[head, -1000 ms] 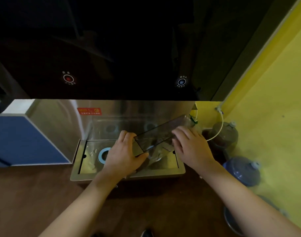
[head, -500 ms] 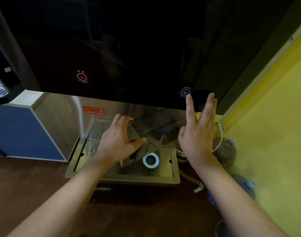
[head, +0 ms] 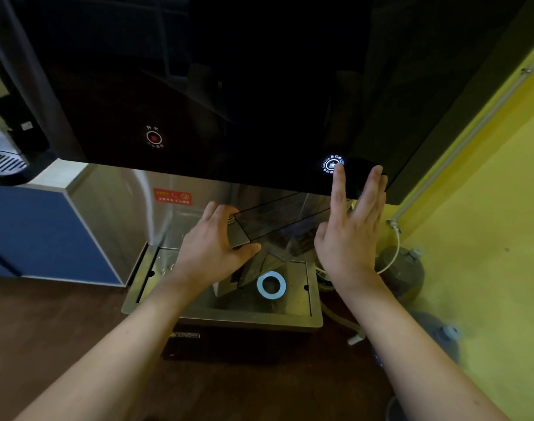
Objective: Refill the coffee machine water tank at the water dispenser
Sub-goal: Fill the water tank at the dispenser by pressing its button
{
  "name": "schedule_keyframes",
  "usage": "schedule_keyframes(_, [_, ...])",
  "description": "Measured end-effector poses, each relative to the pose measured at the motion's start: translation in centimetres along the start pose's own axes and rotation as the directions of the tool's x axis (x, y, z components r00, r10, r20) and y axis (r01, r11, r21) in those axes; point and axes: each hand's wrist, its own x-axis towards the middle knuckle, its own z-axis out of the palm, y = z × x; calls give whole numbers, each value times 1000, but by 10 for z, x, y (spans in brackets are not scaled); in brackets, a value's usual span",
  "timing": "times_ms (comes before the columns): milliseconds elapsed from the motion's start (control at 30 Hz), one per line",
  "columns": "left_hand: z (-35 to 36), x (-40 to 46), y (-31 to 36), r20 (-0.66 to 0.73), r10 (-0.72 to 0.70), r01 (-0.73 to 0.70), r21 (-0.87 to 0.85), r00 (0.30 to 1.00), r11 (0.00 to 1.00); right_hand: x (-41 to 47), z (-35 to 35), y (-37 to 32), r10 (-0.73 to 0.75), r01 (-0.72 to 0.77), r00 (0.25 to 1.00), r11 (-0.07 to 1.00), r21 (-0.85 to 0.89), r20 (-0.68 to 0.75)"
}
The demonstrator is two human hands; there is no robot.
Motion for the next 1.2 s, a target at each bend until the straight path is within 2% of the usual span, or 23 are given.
schedule_keyframes(1200, [5, 2, -8, 7, -15, 15, 37, 1000, 999, 1, -2, -5, 9, -9, 1000, 1000, 10, 4])
